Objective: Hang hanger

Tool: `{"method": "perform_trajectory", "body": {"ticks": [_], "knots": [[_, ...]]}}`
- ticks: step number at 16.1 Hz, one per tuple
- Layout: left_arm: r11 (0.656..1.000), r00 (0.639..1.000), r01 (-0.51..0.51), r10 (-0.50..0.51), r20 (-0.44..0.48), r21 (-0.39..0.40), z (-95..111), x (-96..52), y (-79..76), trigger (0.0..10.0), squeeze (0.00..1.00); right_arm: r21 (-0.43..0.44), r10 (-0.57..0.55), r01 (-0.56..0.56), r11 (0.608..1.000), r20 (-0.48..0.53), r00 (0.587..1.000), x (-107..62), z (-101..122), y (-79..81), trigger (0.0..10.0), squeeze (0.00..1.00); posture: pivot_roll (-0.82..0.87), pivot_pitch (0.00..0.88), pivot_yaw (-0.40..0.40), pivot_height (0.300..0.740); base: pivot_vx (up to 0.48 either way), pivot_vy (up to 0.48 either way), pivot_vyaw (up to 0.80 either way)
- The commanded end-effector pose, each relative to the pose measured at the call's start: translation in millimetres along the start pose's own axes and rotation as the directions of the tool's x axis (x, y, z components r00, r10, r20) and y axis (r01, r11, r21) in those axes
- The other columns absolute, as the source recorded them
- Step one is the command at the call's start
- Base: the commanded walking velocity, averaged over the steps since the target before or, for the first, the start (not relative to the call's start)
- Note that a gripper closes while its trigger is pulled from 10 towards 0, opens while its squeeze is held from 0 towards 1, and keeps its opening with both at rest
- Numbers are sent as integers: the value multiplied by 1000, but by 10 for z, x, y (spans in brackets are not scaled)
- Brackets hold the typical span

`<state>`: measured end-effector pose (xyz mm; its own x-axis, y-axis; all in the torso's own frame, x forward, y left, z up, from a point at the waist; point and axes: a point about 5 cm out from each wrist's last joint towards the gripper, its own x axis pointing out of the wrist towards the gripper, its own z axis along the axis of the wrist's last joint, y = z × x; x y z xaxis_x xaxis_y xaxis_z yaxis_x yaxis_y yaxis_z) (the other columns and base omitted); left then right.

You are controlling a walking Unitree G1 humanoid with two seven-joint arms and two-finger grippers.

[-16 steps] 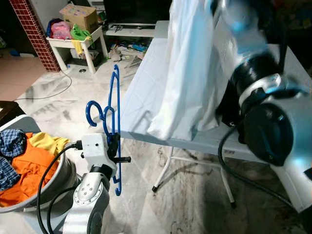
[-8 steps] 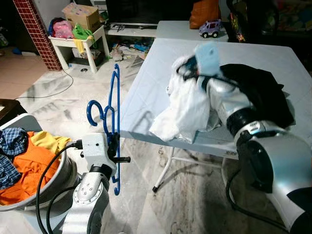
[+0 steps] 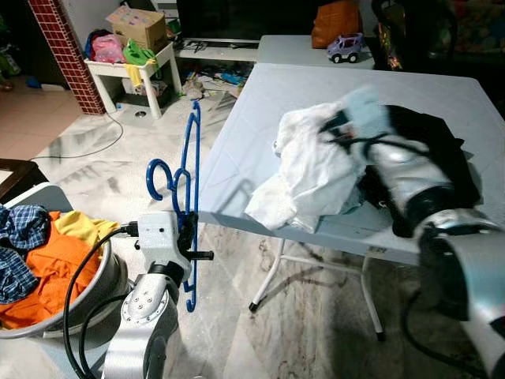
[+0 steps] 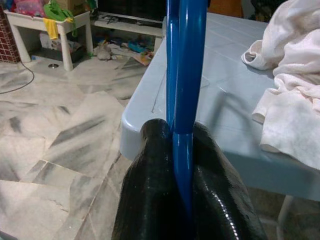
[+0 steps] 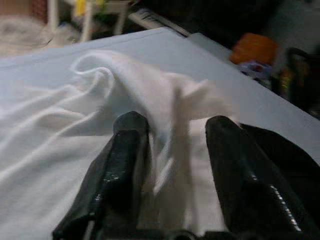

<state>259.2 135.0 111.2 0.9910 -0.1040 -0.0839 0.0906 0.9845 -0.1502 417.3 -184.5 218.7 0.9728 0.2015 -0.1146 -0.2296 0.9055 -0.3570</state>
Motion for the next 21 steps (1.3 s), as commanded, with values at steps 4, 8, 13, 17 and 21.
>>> {"method": "perform_trajectory", "body": {"ticks": [4,8,13,17,21], "knots": [[1000,1000,1,-1,13,14,7,-1,33,10000,0,192,18,-30,981,61,998,-94,-268,33,10000,1000,12,0,37,740,0,0,0],[1000,1000,11,-11,12,18,9,33,30,10000,0,264,117,-153,952,145,983,-167,-321,70,10000,1000,-8,0,48,740,0,0,0],[999,1000,24,-24,11,21,4,68,36,10000,0,238,240,-290,927,217,946,-331,-355,-41,10000,1000,-18,0,65,740,0,0,0],[999,1000,25,-26,18,34,27,78,53,10000,0,168,553,-593,788,232,800,-552,-419,113,10000,1000,-12,0,63,740,0,0,0],[999,999,26,-26,20,34,14,82,31,10000,0,183,734,-751,634,162,660,-736,-616,310,10000,1000,-11,0,62,740,0,0,0]]}}
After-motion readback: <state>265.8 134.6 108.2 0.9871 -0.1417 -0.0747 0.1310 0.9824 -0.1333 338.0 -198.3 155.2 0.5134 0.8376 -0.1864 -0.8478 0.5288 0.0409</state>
